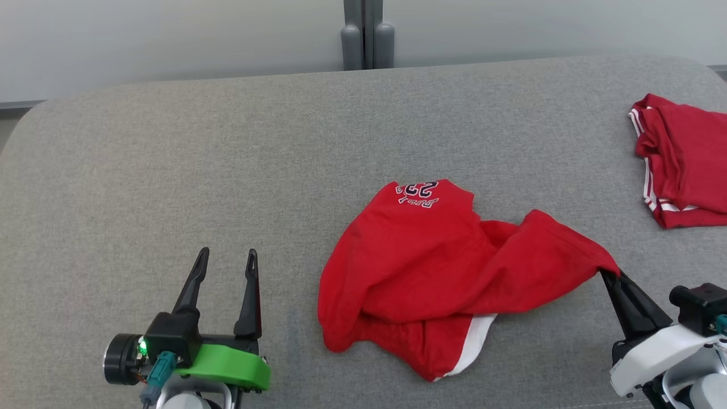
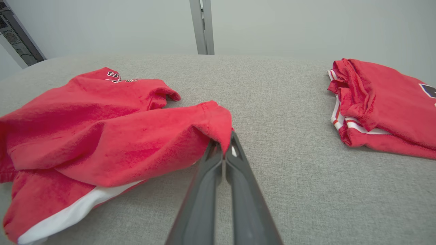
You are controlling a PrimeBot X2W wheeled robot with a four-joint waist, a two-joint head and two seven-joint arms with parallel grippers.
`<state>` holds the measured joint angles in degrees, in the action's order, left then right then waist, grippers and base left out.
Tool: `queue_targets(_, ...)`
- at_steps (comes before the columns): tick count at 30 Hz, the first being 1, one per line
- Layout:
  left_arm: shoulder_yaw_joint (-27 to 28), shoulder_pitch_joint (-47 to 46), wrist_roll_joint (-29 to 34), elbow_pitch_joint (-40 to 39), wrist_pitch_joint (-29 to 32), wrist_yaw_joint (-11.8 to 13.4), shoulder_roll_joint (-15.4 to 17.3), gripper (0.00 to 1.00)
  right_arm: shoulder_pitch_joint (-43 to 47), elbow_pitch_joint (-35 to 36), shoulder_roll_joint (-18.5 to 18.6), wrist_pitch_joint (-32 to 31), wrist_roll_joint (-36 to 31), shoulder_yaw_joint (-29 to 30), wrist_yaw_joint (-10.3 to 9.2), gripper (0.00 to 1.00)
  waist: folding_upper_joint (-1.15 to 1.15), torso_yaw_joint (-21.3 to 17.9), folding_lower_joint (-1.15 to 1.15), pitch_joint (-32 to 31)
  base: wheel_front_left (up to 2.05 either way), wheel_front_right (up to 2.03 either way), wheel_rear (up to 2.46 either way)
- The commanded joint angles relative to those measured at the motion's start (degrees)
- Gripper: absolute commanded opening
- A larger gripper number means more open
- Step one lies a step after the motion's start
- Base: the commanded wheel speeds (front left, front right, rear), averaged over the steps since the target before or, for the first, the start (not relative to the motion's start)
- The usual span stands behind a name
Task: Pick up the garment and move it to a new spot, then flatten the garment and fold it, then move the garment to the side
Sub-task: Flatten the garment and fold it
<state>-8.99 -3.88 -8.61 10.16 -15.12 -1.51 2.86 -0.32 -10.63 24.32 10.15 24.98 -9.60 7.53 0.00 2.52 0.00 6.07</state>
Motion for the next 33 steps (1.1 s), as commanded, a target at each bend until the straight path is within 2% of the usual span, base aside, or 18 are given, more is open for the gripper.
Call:
queue_targets(1, -0.1, -1.0, -0.2, 0.1, 0.0, -0.1, 0.1, 1.0, -1.2, 0.7, 0.2, -0.5, -0.4, -0.2, -0.1, 0.0, 0.0, 0.5, 0.0, 0.4, 0.0, 0.0, 0.0)
queue_targets(7, -1.0, -1.7, -0.4, 0.2, 0.0, 0.2, 0.1, 1.0, -8.2, -1.9, 1.2, -3.1, -2.6, -3.2, -0.1, 0.0, 0.0, 2.4, 0.0, 1.4, 0.0, 0.0, 0.0)
queue_targets(15, -2.8, -2.3, -0.7, 0.4, 0.0, 0.7, 0.1, 1.0, -20.1, -16.9, 0.2, -2.1, -2.8, -6.3, -0.1, 0.0, 0.0, 4.1, 0.0, 2.0, 0.0, 0.0, 0.0)
queue_targets(16, -3.0, -2.4, -0.7, 0.5, 0.0, 0.8, 0.1, 1.0, -21.4, -19.3, 0.0, -1.5, -2.9, -6.4, -0.1, 0.35, 0.0, 4.2, 0.0, 2.0, 0.0, 0.0, 0.0)
queue_targets(17, -3.2, -2.5, -0.7, 0.6, 0.0, 0.7, 0.1, 1.0, -22.4, -21.1, -0.2, -0.8, -3.2, -6.6, -0.1, 0.8, 0.0, 4.3, 0.0, 2.0, 0.0, 0.0, 0.0)
queue_targets(18, -3.4, -2.6, -0.7, 0.7, 0.0, 0.7, 0.1, 1.0, -23.4, -23.0, -0.7, 0.3, -3.2, -6.7, -0.1, 1.0, 0.0, 4.3, 0.0, 2.0, 0.0, 0.0, 0.0)
queue_targets(22, -3.4, -2.2, -0.4, 1.0, 0.0, 0.8, 0.1, 1.0, -25.5, -26.5, -1.8, 3.4, -2.8, -7.4, -0.1, 1.0, 0.0, 3.5, 0.0, 1.3, 0.0, 0.0, 0.0)
queue_targets(26, -2.8, -1.3, 0.1, 1.5, 0.0, 0.3, 0.1, 1.0, -24.8, -25.1, -2.2, 4.8, -3.1, -8.3, -0.1, 1.0, 0.0, 2.1, 0.0, 0.2, 0.0, 0.0, 0.0)
queue_targets(28, -2.4, -0.7, 0.3, 1.6, 0.0, 0.1, 0.1, 1.0, -23.2, -23.0, -2.3, 5.1, -3.2, -8.2, -0.1, 1.0, 0.0, 1.3, 0.0, -0.4, 0.0, 0.0, 0.0)
queue_targets(29, -2.2, -0.1, 0.6, 1.7, 0.0, -0.2, 0.1, 1.0, -21.5, -19.2, -2.4, 5.0, -3.6, -7.1, -0.1, 1.0, 0.0, 0.5, 0.0, -1.0, 0.0, 0.0, 0.0)
queue_targets(33, -1.9, 0.5, 0.7, 1.9, 0.0, -0.9, 0.1, 1.0, -16.2, -11.6, -2.6, 5.0, -4.3, -3.9, -0.1, 1.0, 0.0, -0.5, 0.0, -1.7, 0.0, 0.0, 0.0)
